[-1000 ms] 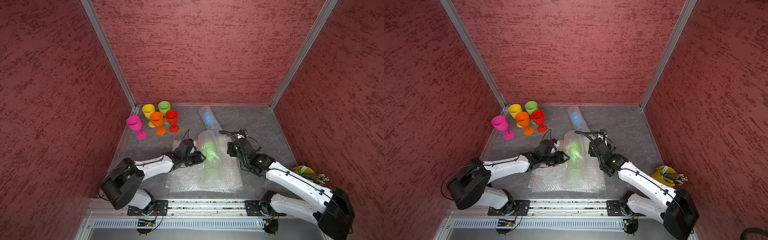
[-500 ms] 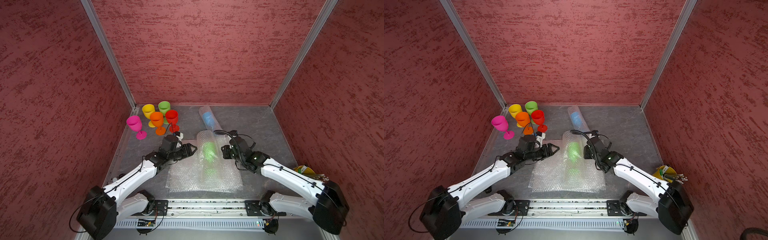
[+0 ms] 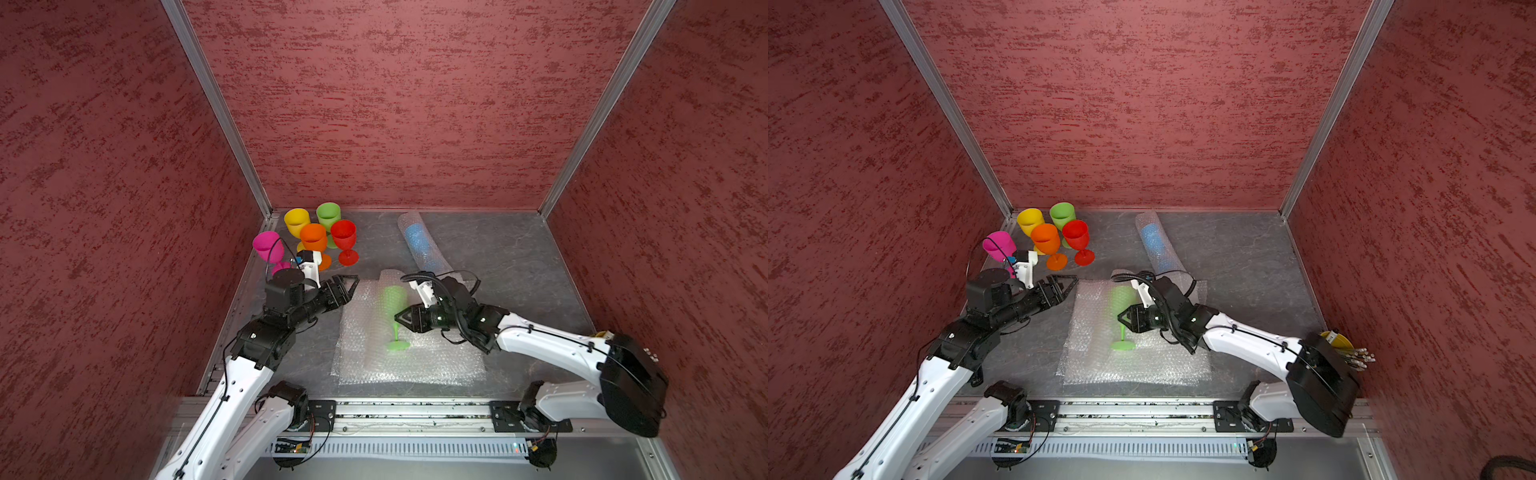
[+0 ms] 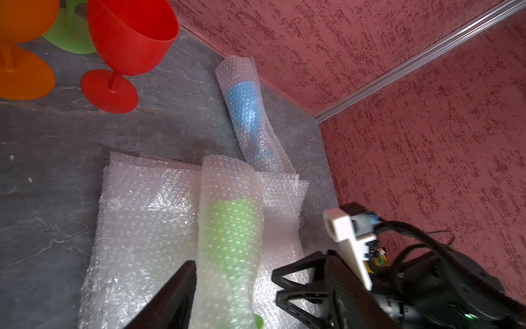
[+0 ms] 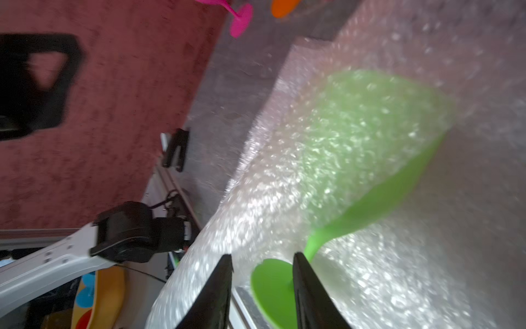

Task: Unpack wine glasses from bubble wrap
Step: Unwrap the bubble wrap, then pick up the wine glass from the bubble wrap.

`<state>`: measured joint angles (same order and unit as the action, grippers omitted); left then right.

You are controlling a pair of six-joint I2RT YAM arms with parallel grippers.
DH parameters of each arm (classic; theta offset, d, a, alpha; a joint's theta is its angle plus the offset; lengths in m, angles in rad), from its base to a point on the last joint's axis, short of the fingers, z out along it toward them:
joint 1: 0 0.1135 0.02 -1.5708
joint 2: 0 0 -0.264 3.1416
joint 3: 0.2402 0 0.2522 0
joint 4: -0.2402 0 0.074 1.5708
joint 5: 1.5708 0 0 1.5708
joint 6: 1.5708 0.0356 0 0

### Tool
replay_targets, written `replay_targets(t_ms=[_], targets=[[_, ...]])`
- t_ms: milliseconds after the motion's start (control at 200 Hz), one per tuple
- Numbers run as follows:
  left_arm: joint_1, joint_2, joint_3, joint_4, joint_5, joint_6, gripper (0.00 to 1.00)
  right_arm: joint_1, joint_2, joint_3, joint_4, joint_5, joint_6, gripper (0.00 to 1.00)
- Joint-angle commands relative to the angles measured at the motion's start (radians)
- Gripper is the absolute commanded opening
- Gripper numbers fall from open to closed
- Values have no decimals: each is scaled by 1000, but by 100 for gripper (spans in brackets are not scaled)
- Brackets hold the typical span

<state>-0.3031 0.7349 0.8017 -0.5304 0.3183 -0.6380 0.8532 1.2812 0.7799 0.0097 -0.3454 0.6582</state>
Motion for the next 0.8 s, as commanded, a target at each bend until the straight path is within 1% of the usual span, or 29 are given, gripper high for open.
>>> replay_targets(t_ms=[0, 65, 145, 215, 255, 341, 431, 481, 521, 591, 681, 756, 797], targets=[[5, 17, 8, -54, 64, 24, 73, -51, -80, 9, 42, 24, -8, 39], [3, 38, -5, -35, 110, 5, 73, -81, -77, 7, -53, 106, -21, 35], [-16, 84, -12, -21, 160, -11, 72, -92, -40, 15, -172, 242, -30, 28], [-62, 131, -8, -19, 160, -3, 71, -94, -8, -1, -205, 289, -30, 27], [-107, 159, -2, -25, 140, 5, 71, -93, 6, -13, -204, 300, -25, 31], [-182, 219, 11, -56, 84, 20, 71, -94, 21, -33, -202, 328, -20, 48], [-200, 271, 17, -81, 27, -1, 73, -94, 18, -41, -212, 367, -15, 61], [-202, 302, 29, -94, 6, 12, 74, -94, 20, -34, -231, 392, -11, 67], [-206, 334, 48, -107, 6, 35, 75, -94, 21, -31, -244, 416, -6, 71], [-213, 404, 94, -145, -21, 37, 77, -94, 10, -34, -257, 455, 10, 78], [-210, 506, 160, -166, 30, 24, 78, -97, -19, -47, -253, 490, 32, 85], [-215, 602, 232, -203, 60, 12, 80, -103, -45, -64, -243, 497, 45, 85], [-218, 654, 269, -213, 109, 18, 81, -105, -63, -72, -243, 507, 53, 86]])
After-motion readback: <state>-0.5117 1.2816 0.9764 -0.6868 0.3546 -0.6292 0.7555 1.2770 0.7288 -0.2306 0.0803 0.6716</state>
